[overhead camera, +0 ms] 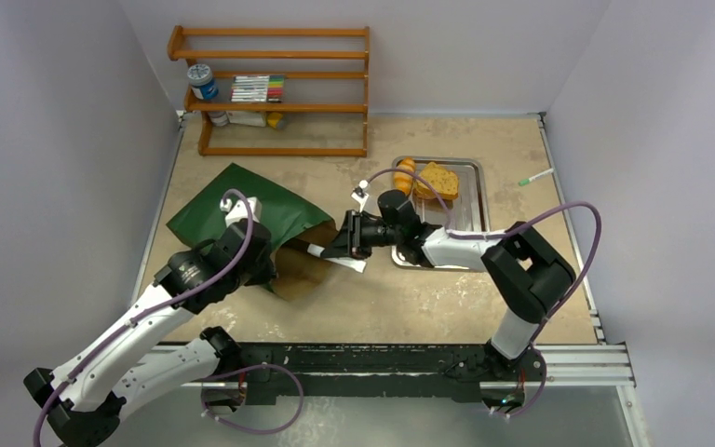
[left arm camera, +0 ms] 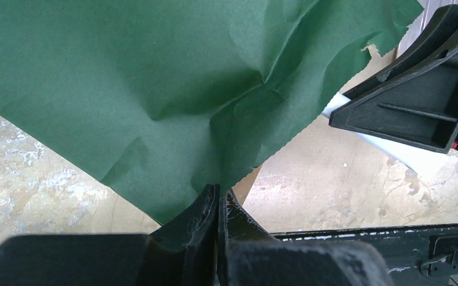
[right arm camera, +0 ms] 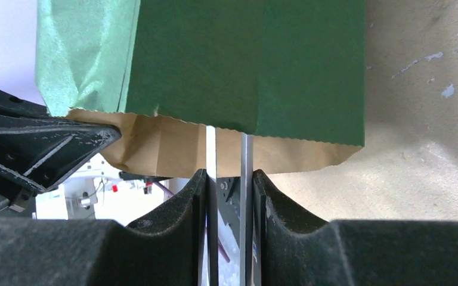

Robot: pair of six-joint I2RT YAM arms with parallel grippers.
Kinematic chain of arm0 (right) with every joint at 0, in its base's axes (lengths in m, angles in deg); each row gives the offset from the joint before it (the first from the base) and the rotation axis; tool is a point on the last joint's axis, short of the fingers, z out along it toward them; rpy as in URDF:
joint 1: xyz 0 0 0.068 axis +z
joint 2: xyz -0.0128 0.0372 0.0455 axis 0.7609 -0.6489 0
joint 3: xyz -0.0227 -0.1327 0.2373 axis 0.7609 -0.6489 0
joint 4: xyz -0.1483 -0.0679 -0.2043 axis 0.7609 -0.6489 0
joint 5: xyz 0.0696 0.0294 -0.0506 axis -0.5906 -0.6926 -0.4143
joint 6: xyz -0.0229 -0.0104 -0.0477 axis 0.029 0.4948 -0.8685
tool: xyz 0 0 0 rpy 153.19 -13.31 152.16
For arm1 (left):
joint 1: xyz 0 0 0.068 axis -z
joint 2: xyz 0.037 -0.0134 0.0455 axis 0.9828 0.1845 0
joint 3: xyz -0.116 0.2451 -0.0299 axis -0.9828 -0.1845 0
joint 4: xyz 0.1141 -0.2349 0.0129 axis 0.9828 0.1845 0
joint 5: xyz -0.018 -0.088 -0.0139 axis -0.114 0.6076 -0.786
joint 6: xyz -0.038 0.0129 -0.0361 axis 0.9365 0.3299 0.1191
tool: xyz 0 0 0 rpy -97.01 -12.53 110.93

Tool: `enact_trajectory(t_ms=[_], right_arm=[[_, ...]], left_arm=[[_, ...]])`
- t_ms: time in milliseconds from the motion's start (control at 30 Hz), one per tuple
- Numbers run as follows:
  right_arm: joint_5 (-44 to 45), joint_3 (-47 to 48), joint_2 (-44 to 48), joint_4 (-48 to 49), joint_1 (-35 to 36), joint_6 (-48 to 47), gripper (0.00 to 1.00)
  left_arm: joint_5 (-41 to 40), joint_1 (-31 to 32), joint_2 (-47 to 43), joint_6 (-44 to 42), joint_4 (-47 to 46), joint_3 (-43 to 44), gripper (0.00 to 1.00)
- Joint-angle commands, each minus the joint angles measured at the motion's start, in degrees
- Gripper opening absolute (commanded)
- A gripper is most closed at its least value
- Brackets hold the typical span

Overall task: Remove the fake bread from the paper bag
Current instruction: Take out the fake bread from the paper bag.

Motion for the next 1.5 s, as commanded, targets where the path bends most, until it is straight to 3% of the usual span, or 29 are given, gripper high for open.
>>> enact_trajectory(t_ms=[0, 533, 1333, 1467], right_arm=[[0.79, 3.28, -0.82, 0.83, 0.7, -0.39, 0.31], [3.96, 6.2, -6.41, 1.74, 2.65, 3.42, 0.33], [1.95, 21.55, -21.04, 3.95, 6.38, 6.35, 0.38], [0.28, 22.65, -22.19, 3.69, 6.41, 5.82, 0.31]], left_arm=[[-1.78, 0.15, -0.73, 0.74, -1.0, -0.36, 0.0], [1.67, 0.22, 4.48, -0.77, -16.21, -3.98, 0.0], [3.07, 2.27, 4.71, -0.62, -18.94, -6.27, 0.0], [2.82, 2.43, 4.94, -0.38, -19.43, -6.77, 0.0]])
